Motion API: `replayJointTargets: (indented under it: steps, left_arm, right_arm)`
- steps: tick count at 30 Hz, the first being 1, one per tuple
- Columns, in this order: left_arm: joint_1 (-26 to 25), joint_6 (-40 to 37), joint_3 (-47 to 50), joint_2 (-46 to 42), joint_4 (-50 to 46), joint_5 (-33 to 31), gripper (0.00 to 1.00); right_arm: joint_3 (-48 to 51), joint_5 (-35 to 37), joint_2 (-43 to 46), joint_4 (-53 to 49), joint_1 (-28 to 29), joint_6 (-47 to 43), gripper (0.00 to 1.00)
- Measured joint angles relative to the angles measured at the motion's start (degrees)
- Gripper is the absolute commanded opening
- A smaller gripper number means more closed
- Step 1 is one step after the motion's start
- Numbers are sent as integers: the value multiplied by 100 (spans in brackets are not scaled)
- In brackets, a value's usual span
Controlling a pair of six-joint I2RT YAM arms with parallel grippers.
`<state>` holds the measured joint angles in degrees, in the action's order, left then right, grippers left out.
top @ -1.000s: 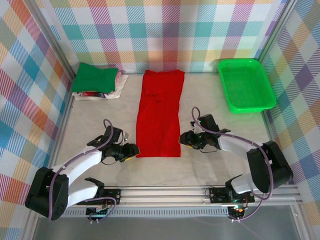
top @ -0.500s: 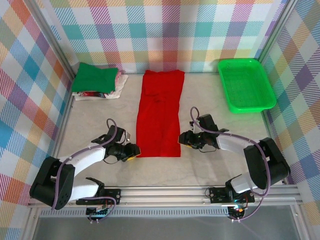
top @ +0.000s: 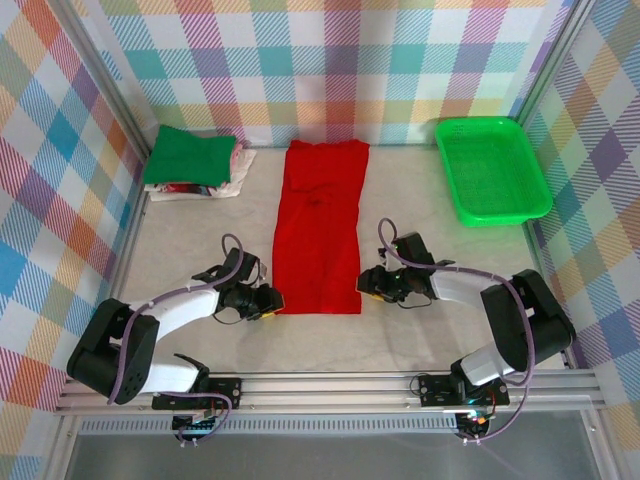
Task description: Fold and stack the t-shirts
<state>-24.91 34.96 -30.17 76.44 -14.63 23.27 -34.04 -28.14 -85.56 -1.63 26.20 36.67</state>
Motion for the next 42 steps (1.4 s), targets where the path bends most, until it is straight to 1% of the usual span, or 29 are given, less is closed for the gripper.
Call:
replayJointTargets:
  steps: [4,13,15,21,26,27,30,32,36,42]
  left_arm:
    - [0,-20,-22,0,-79,-103,15]
    - [-2,-31,-13,-83,-173,-273,5]
    - [-4,-31,-7,-103,-173,-282,0]
    - [-4,-31,4,-142,-173,-280,0]
    - [-4,-31,68,-262,-170,-284,0]
    - [-4,-33,76,-280,-170,-284,0]
    - [-4,-31,79,-286,-170,-295,0]
    - [-4,-31,79,-291,-173,-302,0]
    - [-7,-28,85,-361,-177,-389,0]
    - [-22,-50,129,-592,-192,-382,0]
  right_arm:
    - [114,-153,0,70,52,50,46]
    - [289,-411,9,214,354,417,46]
    - [289,-424,-15,308,424,496,45]
    - [289,-393,-157,553,553,710,40]
    - [289,-254,-199,540,610,798,39]
    - [286,-234,-199,520,616,793,38]
    - [243,-122,-188,367,647,772,28]
    - [197,-11,-188,229,675,752,15]
    - [173,170,-170,-39,691,754,0]
    - [164,210,39,-284,697,612,0]
